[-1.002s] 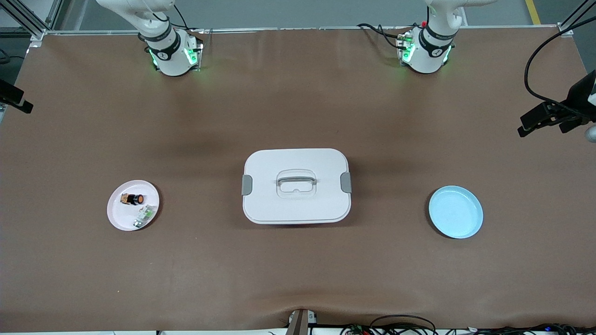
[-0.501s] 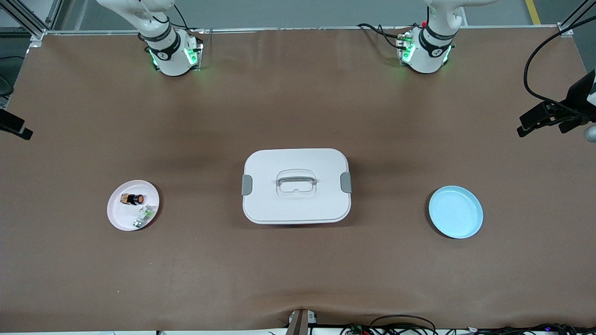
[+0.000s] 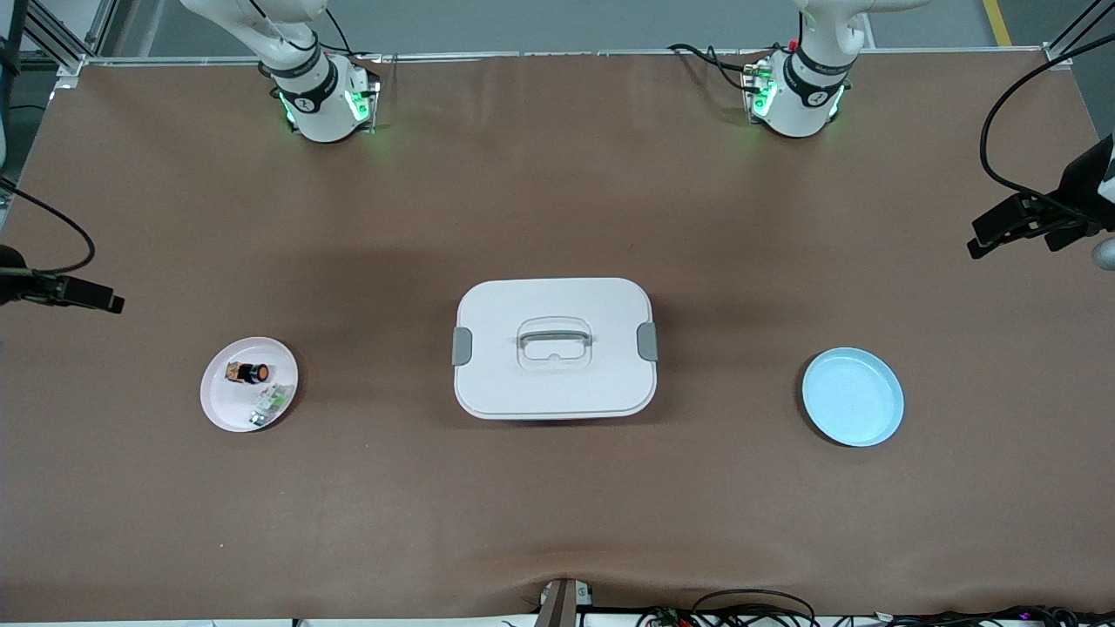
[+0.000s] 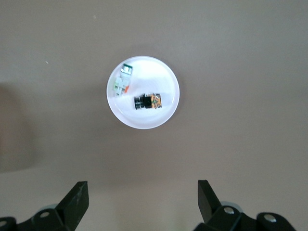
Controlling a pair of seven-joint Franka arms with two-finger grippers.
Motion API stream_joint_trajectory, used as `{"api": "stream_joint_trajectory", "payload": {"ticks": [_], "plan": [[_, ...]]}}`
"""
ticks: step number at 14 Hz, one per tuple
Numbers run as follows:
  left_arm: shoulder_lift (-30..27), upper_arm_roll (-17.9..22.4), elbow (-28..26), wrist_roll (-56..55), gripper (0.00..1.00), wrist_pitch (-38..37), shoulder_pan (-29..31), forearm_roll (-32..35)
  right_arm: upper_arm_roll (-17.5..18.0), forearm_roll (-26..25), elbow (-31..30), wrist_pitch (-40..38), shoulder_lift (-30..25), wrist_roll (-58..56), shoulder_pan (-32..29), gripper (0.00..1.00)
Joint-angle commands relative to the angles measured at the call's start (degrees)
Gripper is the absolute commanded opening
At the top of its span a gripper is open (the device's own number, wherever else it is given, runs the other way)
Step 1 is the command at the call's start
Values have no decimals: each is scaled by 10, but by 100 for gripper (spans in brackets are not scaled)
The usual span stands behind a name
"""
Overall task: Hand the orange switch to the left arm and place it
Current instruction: 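Move the right gripper down over the white plate's black switch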
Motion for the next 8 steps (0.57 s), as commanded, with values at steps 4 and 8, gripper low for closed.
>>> {"api": "stream_joint_trajectory", "payload": {"ticks": [4, 8], "plan": [[13, 1, 16, 7, 100, -11, 7, -1, 5, 20, -32, 83, 45, 6, -1, 100], [16, 3, 16, 7, 100, -11, 7, -1, 6, 22, -107, 185, 44, 7, 0, 100]]}}
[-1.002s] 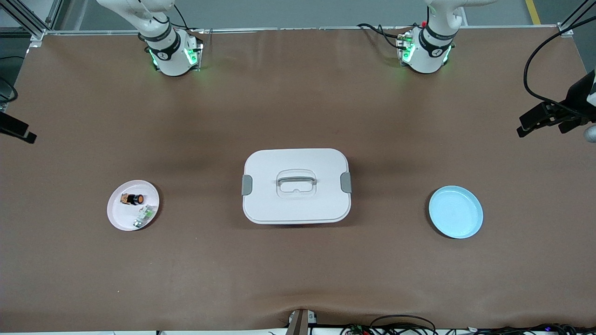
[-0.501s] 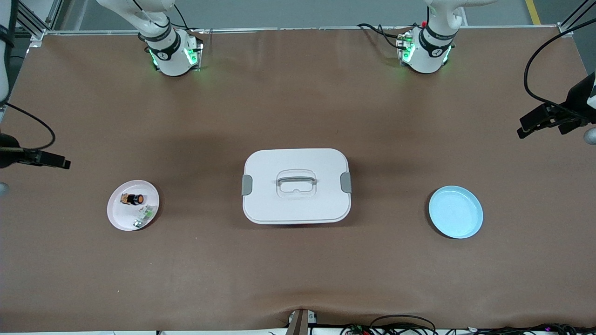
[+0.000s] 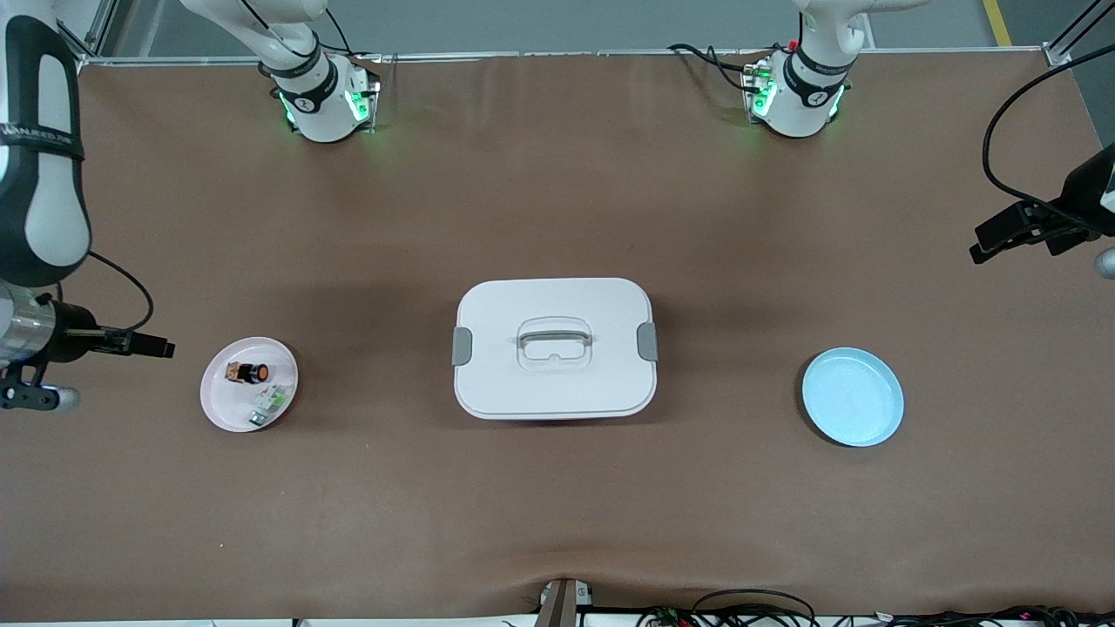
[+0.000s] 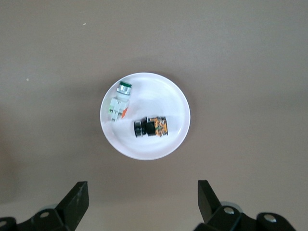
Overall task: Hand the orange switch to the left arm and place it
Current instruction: 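Move the right gripper down over the white plate's black switch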
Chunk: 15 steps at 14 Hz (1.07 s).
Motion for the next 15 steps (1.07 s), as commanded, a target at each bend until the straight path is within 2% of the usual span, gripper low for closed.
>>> {"api": "stream_joint_trajectory", "payload": {"ticks": [1, 4, 10, 15], "plan": [[8, 1, 16, 6, 100, -11, 1, -1, 6, 9, -57, 58, -11, 4, 0, 100], [8, 1, 16, 5, 100, -11, 1, -1, 6, 24, -122, 135, -14, 1, 1, 100], [9, 1, 16, 2, 100, -11, 1, 0, 7, 23, -234, 304, -8, -29, 16, 100], [9, 1, 16, 3, 100, -11, 1, -1, 8, 24, -234, 332, 28, -45, 15, 100]]}}
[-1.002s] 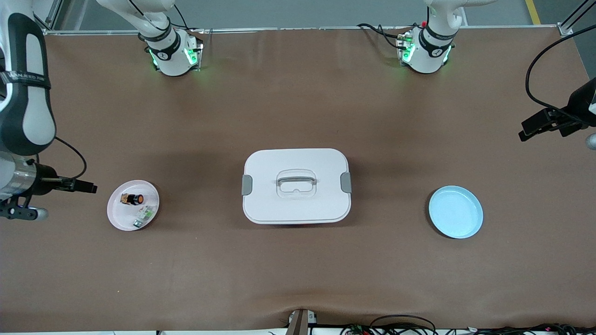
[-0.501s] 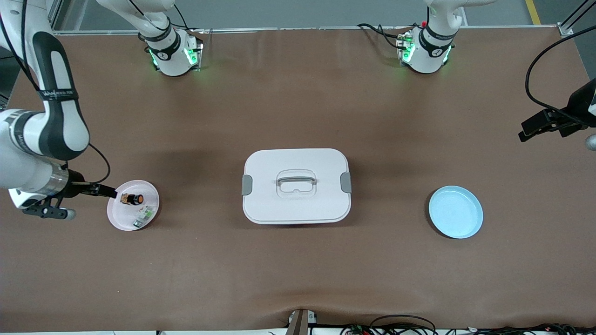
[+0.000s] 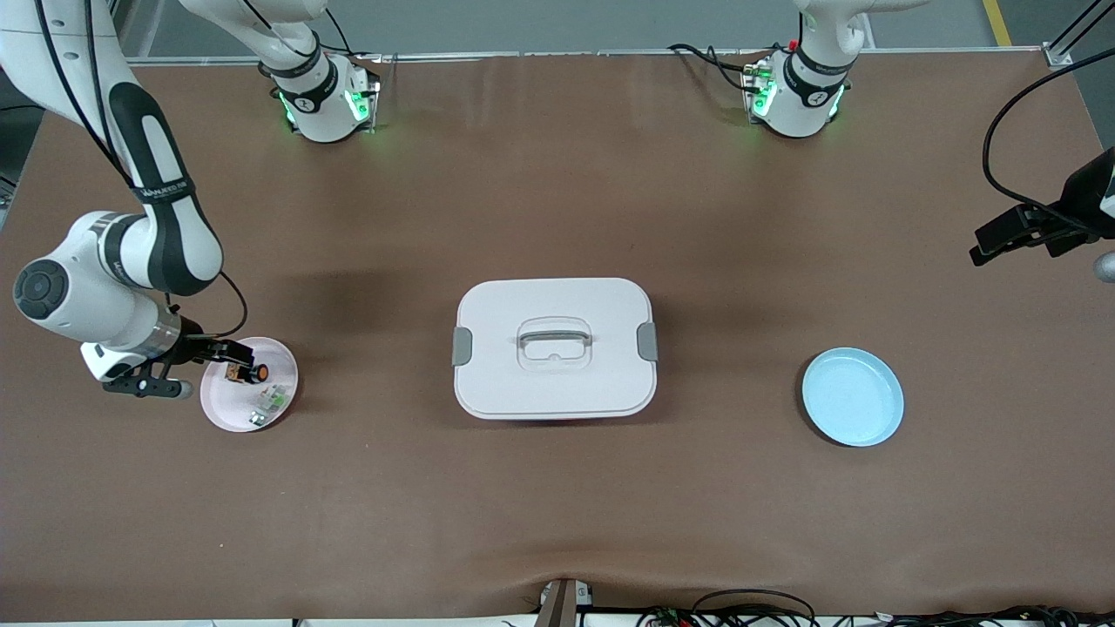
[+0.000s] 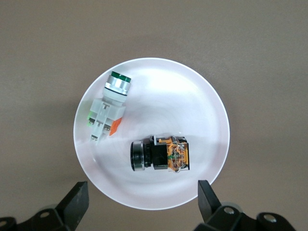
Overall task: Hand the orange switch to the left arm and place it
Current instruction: 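Move the right gripper down over the white plate's black switch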
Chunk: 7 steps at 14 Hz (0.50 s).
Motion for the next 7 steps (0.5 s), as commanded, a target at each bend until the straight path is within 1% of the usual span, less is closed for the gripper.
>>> {"api": "stream_joint_trajectory", "payload": {"ticks": [1, 4, 7], "plan": [[7, 1, 16, 2, 100, -11, 0, -1, 0, 9, 3, 25, 19, -14, -1, 100], [7, 1, 16, 4, 100, -11, 1, -1, 0, 10, 14, 25, 40, -27, -6, 100], [7, 1, 16, 4, 100, -11, 1, -1, 0, 17, 14, 48, 61, -29, -7, 100]]}}
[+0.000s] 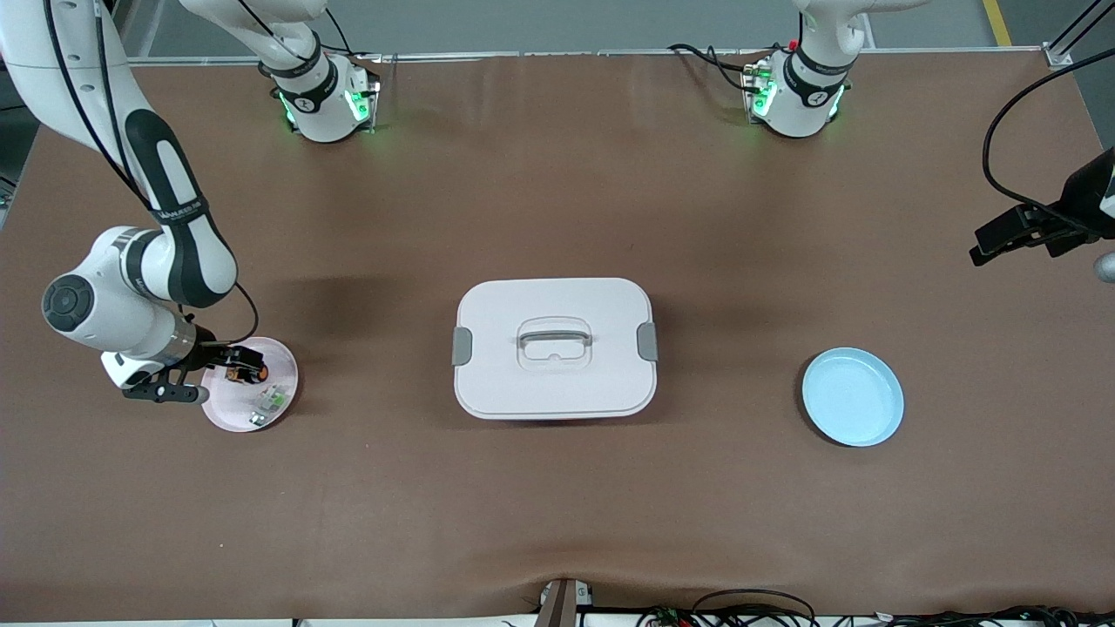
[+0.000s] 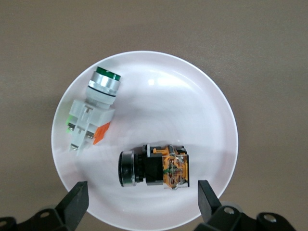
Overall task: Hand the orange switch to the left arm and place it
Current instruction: 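Close the right gripper on the black-and-orange switch and lift it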
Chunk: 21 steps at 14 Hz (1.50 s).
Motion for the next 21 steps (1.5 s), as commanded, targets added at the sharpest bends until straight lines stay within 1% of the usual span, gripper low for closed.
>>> {"api": "stream_joint_trajectory", "payload": {"ticks": [1, 5, 11, 21], "plan": [[7, 1, 16, 3, 100, -11, 1, -1, 2, 12, 12, 11, 22, -13, -6, 100], [11, 2, 16, 5, 100, -11, 2, -1, 2, 15, 23, 11, 40, -25, -8, 100], [13, 2, 16, 6, 100, -11, 2, -1, 2, 19, 31, 11, 49, -29, -12, 100], [18, 5, 16, 7, 100, -11, 4, -1, 2, 19, 32, 11, 54, -29, -11, 100]]}}
